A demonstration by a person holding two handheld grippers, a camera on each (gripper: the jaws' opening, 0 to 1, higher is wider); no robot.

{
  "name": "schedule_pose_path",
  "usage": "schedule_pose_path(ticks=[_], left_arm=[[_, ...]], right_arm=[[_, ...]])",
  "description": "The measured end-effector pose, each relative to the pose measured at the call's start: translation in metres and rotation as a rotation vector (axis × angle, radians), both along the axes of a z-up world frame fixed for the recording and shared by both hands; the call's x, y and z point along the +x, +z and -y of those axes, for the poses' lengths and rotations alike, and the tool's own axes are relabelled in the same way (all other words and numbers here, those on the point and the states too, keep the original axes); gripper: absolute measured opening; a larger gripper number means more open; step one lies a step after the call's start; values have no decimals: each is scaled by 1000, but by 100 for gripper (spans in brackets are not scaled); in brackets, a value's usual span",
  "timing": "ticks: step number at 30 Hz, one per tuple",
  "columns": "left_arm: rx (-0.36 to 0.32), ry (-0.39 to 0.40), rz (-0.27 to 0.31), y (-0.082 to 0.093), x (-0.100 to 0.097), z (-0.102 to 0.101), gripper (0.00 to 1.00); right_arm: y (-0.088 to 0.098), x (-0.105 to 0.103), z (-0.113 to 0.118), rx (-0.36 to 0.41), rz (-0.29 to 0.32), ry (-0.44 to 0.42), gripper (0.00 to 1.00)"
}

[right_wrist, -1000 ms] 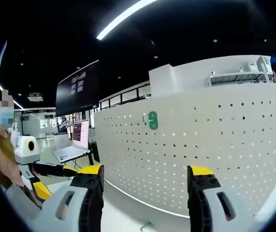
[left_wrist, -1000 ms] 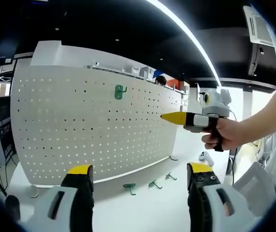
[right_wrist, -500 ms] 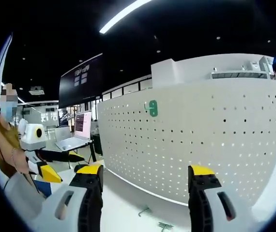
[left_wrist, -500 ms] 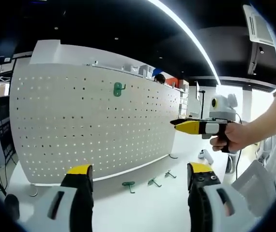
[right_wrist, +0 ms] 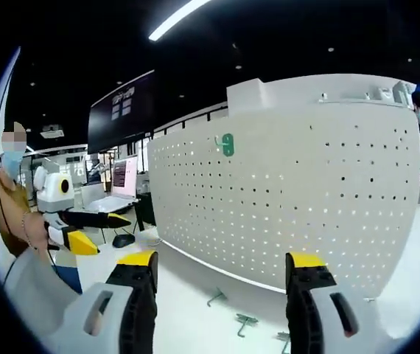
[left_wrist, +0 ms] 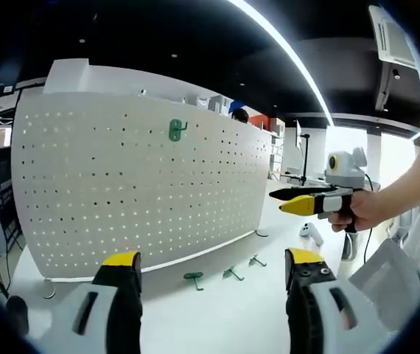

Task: Insert the hook assembly into the mounting plate slot until the hook locks in place.

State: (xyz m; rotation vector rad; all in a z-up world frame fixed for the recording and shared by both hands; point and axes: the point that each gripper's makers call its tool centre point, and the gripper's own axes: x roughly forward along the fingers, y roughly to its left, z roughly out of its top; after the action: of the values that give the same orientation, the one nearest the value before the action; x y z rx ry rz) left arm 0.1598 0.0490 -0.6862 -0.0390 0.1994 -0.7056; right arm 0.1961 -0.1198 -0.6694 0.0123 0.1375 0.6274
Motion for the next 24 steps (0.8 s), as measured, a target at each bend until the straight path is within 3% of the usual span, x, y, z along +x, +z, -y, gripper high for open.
schedule_pose_path(ticks=[24], left_arm=[[37,-23,-35,-18,-7,-3,81]], right_arm=[[-42,-27,28,-63,-104,-29,69]])
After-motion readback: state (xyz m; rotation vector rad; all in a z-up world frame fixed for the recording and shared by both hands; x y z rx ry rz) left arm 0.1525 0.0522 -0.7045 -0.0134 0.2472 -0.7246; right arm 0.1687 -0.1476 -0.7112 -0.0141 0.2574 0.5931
